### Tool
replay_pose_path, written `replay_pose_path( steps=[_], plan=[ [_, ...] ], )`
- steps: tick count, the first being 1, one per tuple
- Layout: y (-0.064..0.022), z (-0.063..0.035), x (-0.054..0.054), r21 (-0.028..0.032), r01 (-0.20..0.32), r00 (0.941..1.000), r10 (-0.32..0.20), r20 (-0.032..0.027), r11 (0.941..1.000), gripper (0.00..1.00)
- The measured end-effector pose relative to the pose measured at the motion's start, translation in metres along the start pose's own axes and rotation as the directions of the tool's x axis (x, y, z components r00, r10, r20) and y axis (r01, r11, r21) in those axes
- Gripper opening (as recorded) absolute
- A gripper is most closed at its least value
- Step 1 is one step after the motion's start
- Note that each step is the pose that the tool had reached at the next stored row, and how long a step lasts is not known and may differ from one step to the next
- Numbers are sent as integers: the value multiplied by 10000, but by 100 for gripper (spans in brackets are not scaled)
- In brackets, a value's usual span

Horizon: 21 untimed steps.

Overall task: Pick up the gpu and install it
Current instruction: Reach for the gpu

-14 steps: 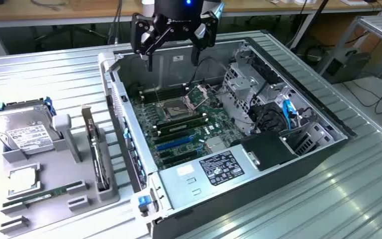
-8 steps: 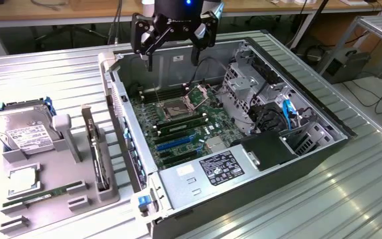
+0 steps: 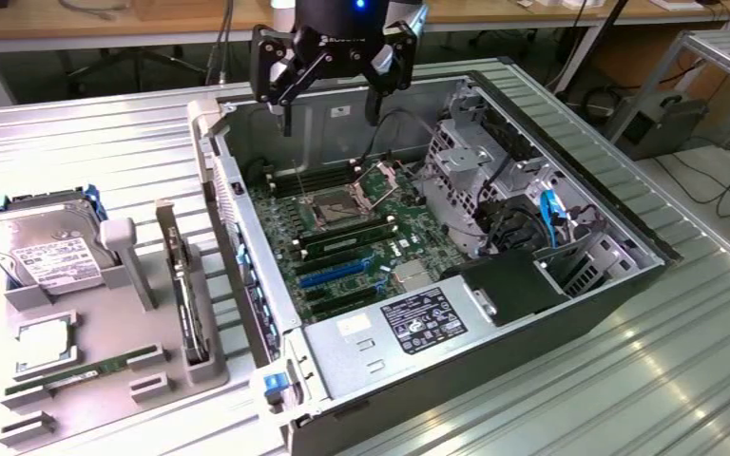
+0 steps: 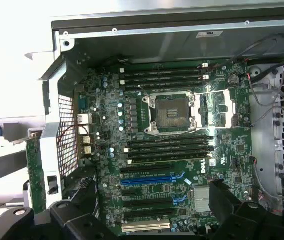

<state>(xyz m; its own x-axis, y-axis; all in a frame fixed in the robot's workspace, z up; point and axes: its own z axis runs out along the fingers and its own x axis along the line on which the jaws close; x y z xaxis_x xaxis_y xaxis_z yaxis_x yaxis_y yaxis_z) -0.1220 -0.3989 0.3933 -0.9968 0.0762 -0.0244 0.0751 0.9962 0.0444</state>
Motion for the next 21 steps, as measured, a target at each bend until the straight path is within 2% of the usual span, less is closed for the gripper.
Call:
replay_pose_path(
  steps=[1, 4, 5, 8, 11, 16, 17, 21],
  plan=[
    [0, 0, 0, 0, 0, 10000, 0, 1, 10000, 97],
    [0, 0, 6, 1, -1, 10000, 1, 0, 10000, 78],
    [-1, 0, 12, 0, -1, 10000, 1, 0, 10000, 66],
    [-1, 0, 13, 0, 1, 10000, -1, 0, 10000, 48],
    [-1, 0, 14, 0, 0, 10000, 0, 0, 10000, 42],
    [-4, 0, 17, -1, -1, 10000, 1, 1, 10000, 12],
    [-8, -1, 28, 0, -2, 10000, 2, 0, 10000, 11],
    [-68, -7, 197, 0, -1, 10000, 1, 2, 10000, 11]
  ],
)
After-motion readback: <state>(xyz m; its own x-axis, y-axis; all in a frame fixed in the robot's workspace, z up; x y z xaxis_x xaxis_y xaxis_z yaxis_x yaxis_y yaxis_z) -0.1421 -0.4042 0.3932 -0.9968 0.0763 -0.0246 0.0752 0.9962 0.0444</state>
